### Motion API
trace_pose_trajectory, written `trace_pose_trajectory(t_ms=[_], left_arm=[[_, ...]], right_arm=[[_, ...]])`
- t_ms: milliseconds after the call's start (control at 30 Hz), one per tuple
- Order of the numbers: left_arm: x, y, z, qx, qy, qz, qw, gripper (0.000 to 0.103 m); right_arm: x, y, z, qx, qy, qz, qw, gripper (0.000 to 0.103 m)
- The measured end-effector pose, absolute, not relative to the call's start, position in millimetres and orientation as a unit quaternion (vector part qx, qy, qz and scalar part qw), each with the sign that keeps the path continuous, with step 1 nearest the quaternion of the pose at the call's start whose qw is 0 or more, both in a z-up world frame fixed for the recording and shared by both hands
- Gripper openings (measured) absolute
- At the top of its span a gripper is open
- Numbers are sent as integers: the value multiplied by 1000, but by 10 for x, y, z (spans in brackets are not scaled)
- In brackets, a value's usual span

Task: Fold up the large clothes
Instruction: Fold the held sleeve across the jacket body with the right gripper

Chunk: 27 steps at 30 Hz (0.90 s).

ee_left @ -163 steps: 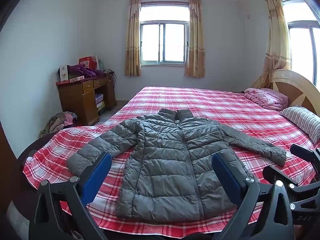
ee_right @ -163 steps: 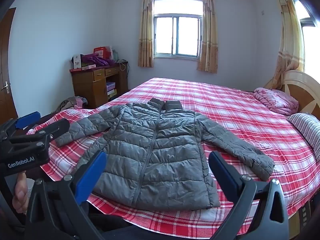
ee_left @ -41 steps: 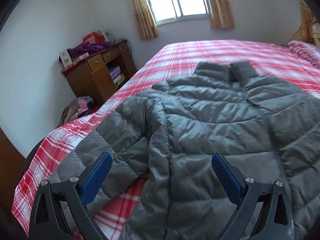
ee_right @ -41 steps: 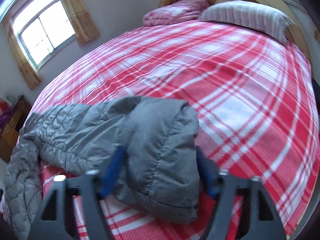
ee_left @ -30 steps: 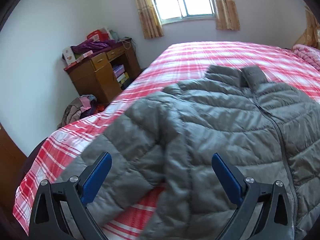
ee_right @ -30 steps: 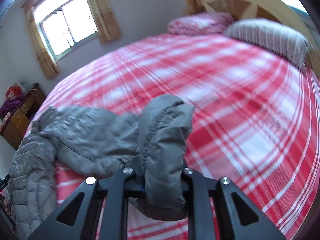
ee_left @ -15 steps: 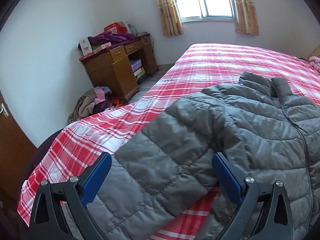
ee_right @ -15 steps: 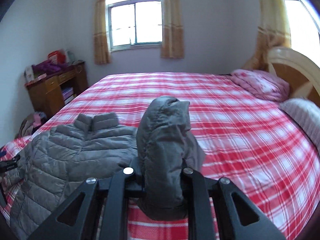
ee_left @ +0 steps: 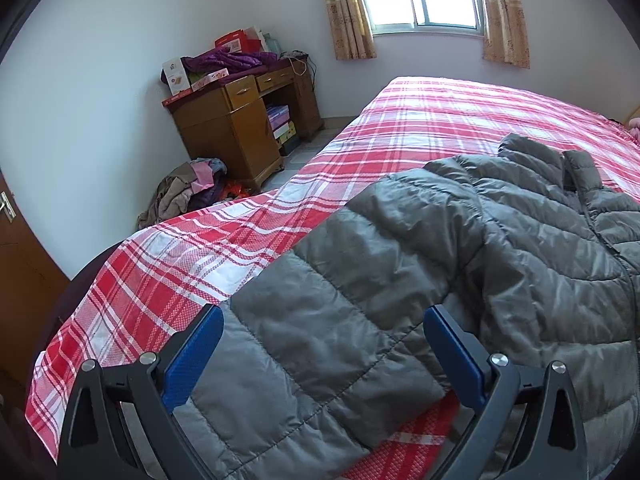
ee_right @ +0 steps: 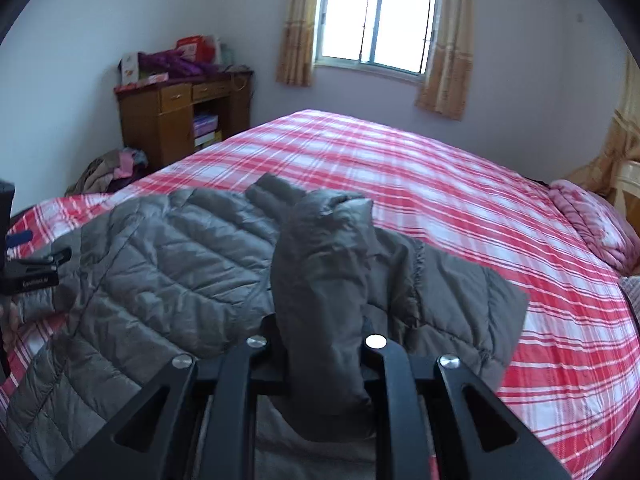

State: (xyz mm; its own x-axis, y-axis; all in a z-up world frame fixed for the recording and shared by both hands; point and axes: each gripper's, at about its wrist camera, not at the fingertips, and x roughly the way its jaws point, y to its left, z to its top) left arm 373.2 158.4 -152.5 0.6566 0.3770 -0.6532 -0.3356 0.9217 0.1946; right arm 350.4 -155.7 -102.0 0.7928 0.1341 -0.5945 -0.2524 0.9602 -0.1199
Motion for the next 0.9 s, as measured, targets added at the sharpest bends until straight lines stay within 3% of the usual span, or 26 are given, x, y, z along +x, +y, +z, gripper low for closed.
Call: trace_pose_trajectory(t_ms=[200,300,400,733,900], left_arm=[[3754,1553,-1610,31,372,198,906,100],[3726,1546,-1618,32,375,197,905,100],[3679,1578,-1568,34,371,202,906,100],[3474,1490,-1196,33,343,206,916,100],[3529,1041,-1052,19,337,147,930,100]], right_arm=[[3630,-1227,-1368,-105,325,122,932,19],[3670,-1099,-1508,-100,343,136,924,27],[3592,-1041,-1506,-81,348,174,918,76],[2874,-1020,-1093,-66,290,245,923,78],[2883,-1640,-1074,-64,280,124,950,73]])
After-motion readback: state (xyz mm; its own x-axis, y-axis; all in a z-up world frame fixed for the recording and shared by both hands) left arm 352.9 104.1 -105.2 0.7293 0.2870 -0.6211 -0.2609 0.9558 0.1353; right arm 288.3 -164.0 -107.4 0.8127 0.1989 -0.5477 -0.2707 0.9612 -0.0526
